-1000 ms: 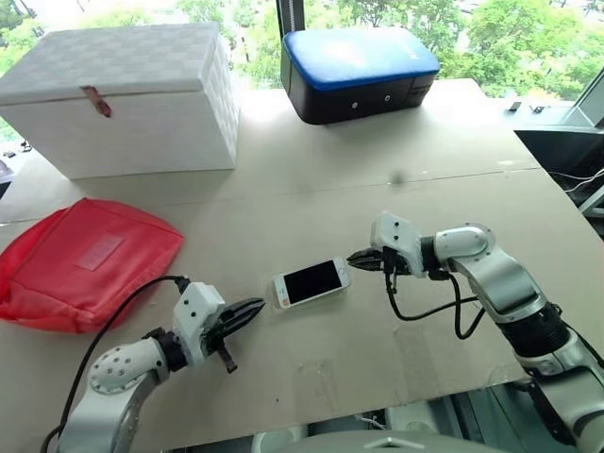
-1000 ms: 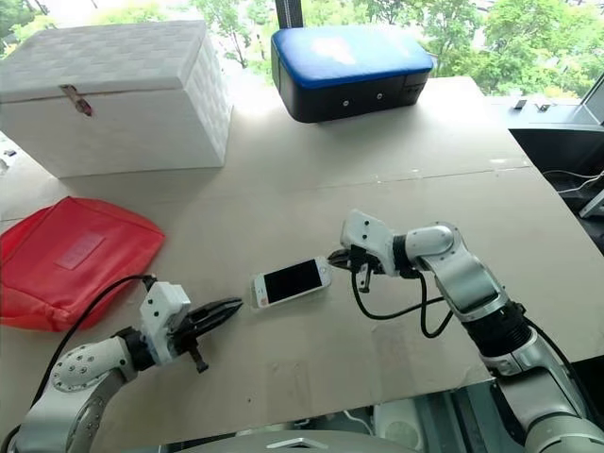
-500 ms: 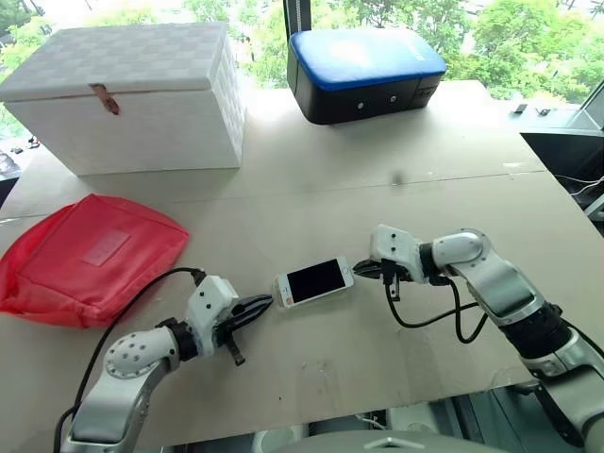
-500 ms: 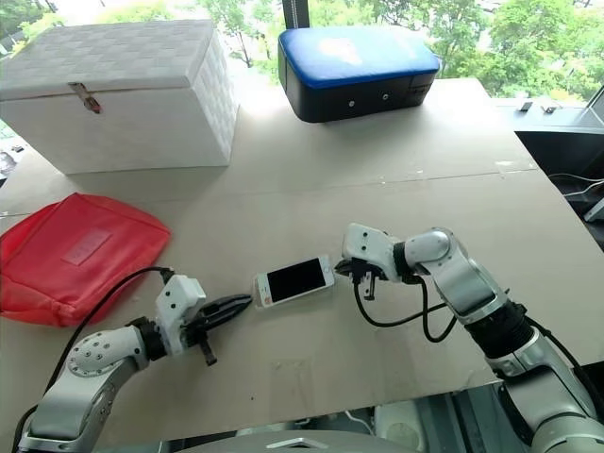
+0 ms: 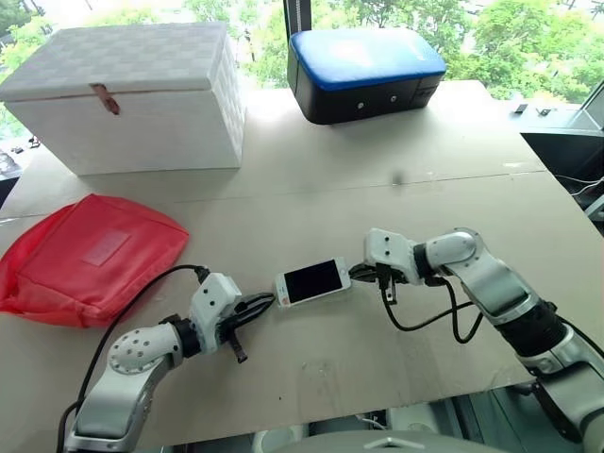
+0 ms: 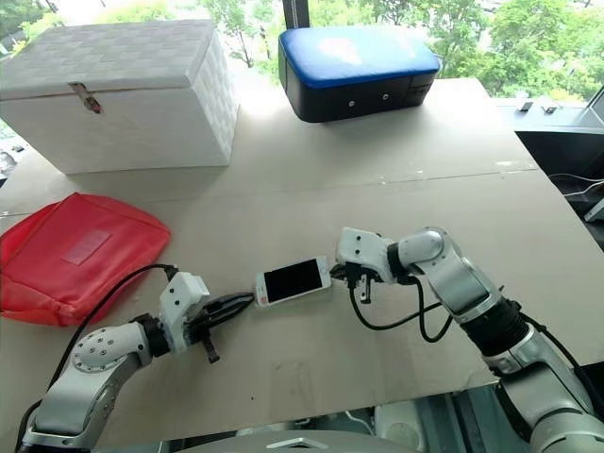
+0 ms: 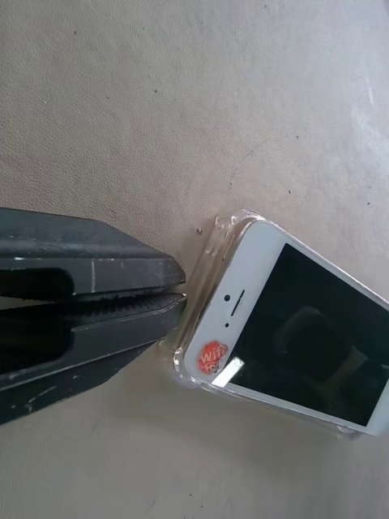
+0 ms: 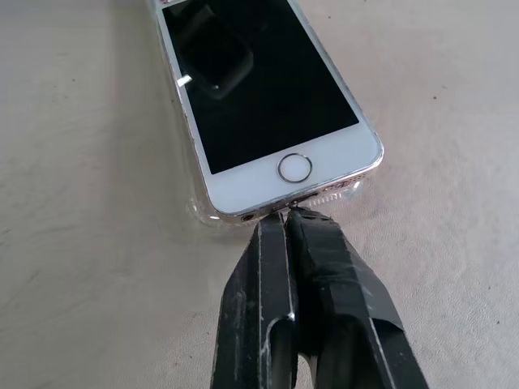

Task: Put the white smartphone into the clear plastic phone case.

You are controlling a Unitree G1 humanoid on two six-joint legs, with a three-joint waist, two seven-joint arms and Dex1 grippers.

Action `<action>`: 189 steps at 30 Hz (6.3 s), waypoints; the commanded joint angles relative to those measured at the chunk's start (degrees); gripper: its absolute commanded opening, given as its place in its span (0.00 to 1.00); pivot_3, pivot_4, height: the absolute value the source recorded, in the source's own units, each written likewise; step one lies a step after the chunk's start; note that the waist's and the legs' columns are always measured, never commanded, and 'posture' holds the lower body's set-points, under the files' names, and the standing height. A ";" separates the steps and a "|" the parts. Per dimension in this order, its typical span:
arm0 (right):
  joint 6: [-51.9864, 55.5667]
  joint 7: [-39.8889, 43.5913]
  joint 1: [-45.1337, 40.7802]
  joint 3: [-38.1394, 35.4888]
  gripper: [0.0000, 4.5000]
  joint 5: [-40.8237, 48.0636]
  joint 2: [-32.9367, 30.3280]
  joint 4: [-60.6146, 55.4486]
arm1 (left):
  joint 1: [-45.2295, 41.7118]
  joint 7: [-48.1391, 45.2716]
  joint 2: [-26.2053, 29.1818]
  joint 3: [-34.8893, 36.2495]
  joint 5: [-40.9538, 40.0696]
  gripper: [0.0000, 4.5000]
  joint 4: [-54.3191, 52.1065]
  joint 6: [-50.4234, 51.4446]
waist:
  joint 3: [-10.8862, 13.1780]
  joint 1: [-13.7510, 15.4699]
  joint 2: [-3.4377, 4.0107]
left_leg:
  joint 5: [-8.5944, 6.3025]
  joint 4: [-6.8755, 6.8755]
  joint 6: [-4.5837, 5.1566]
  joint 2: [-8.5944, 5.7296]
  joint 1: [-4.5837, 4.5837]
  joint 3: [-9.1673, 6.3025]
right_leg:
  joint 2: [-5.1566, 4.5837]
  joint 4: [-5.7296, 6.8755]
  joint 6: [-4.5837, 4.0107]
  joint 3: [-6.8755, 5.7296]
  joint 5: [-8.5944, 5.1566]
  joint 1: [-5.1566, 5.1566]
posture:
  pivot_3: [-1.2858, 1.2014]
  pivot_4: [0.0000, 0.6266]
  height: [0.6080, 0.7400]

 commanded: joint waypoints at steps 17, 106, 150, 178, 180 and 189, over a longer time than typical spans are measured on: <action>-8.89 3.76 -6.94 -0.86 0.00 -3.32 -3.08 10.34 | 1.73 1.18 -0.37 0.34 -0.27 0.03 -1.06 -0.37 | 0.00 0.01 0.00 | 0.00 0.14 -0.01 0.02 0.03 0.01 | 0.02 0.03 0.00 0.02 0.00 0.06 | 0.52 0.24 0.96; 8.47 1.76 2.07 -3.33 0.00 6.02 -1.80 -5.82 | 3.32 2.09 -0.76 0.95 -0.82 0.03 -1.84 -1.60 | -0.33 -0.22 0.46 | -0.08 -0.65 0.10 -0.04 -0.12 -0.04 | -0.86 -0.46 -0.21 -0.98 0.05 -0.14 | 0.52 0.24 0.96; -2.89 3.04 -5.20 -2.35 0.00 4.58 10.92 13.37 | -1.12 3.37 -2.26 0.42 -1.98 0.03 -4.82 3.62 | -0.33 -0.07 0.28 | 0.16 -0.36 -0.26 0.07 0.03 -0.04 | -0.24 -0.06 -0.18 -0.89 0.04 0.02 | 0.52 0.24 0.96; 8.20 -11.69 -1.59 -7.92 0.00 6.77 9.33 -0.44 | -13.05 0.80 -1.17 -6.00 1.51 0.03 4.98 3.19 | -0.26 -0.05 0.19 | 0.17 -0.36 -0.27 0.08 0.03 -0.02 | -0.14 -0.03 -0.17 -0.85 0.04 0.01 | 0.52 0.24 0.96; 8.75 -12.49 -2.77 -6.67 0.00 6.01 10.39 1.55 | -12.46 0.36 -0.89 -6.61 2.43 0.03 6.63 2.03 | -0.26 0.04 0.19 | 0.17 -0.36 -0.27 0.07 0.04 -0.03 | -0.15 -0.02 -0.17 -0.84 0.04 0.01 | 0.52 0.24 0.96; 8.96 -9.64 -8.29 -0.49 0.00 3.36 12.68 12.53 | -10.93 1.54 -1.95 -7.59 2.46 0.03 5.96 0.95 | -0.28 -0.04 0.17 | 0.18 -0.32 -0.26 0.08 0.08 -0.02 | -0.16 0.03 -0.17 -0.80 0.05 0.04 | 0.52 0.24 0.96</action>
